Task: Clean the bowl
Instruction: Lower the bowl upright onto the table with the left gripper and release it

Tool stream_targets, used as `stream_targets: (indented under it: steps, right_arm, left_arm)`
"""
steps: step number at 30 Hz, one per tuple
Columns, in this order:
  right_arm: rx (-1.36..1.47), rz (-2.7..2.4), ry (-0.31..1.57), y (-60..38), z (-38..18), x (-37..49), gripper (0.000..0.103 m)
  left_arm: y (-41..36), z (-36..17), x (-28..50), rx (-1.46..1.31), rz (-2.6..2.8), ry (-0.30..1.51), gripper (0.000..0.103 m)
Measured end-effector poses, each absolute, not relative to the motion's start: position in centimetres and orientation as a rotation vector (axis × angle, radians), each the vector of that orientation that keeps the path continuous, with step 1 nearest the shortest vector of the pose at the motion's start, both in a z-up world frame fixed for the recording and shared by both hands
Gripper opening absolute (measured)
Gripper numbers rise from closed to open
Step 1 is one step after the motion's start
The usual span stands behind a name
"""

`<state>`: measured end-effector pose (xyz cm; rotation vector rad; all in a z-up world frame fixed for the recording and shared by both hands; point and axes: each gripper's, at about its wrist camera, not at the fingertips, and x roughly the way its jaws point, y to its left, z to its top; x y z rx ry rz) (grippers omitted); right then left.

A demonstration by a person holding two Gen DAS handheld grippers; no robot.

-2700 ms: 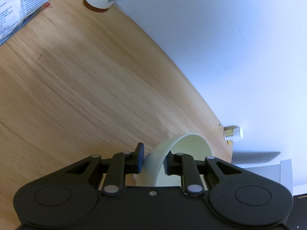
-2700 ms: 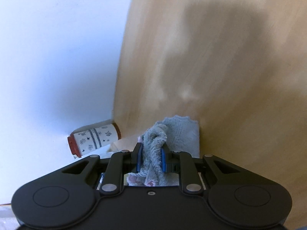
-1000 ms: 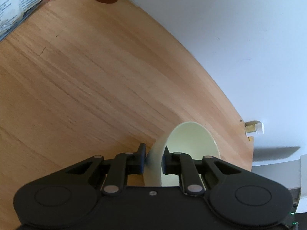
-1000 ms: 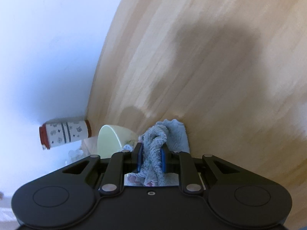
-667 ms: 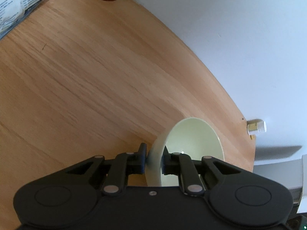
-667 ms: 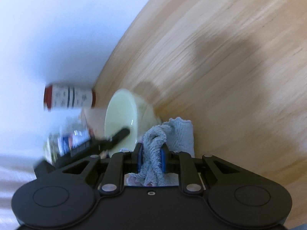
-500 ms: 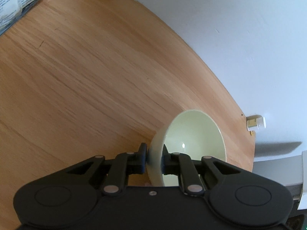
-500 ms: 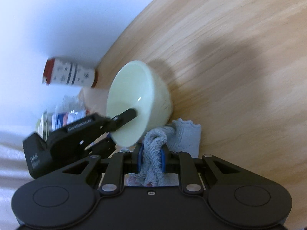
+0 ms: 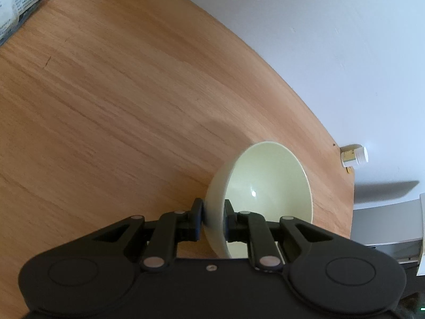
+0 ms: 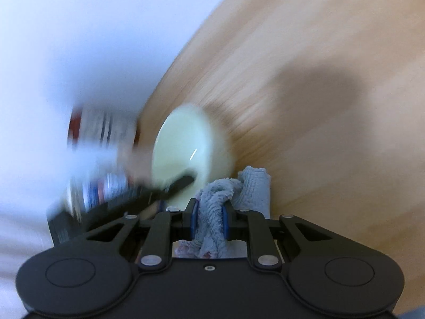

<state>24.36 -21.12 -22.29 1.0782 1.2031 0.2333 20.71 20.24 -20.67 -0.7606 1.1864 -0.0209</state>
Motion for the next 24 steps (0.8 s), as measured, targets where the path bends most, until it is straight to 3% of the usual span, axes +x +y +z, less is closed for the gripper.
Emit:
stream_targets:
  steps: [7,10,12,16,18,24]
  right_arm:
    - [1.469,-0.041,1.119,-22.9,-26.1,22.9,0.02]
    - [1.474,-0.055,1.102,-22.8,-26.2,23.2,0.02]
    - [1.466,-0.051,1.103,-22.8,-26.2,23.5,0.02]
    - [1.457,-0.045,1.093,-22.8,-26.2,24.2,0.02]
    - [1.468,-0.044,1.092,-22.3,-26.5,24.4,0.02]
    - [1.495,-0.057,1.072,-21.9,-26.8,25.0,0.02]
  left_arm:
    - [18.6,-20.5,20.8,-0.701,-0.067,1.245,0.017]
    - [18.5,-20.2,21.0,-0.642,-0.113,1.272,0.027]
    - [18.4,-19.9,21.0,-0.602,-0.143,1.289,0.052]
    - [18.7,-19.2,21.1,-0.523,-0.198,1.309,0.056]
    - [19.2,-18.4,21.2,-0.462,-0.202,1.303,0.067]
    - [20.6,-16.3,23.3,-0.36,-0.251,1.242,0.068]
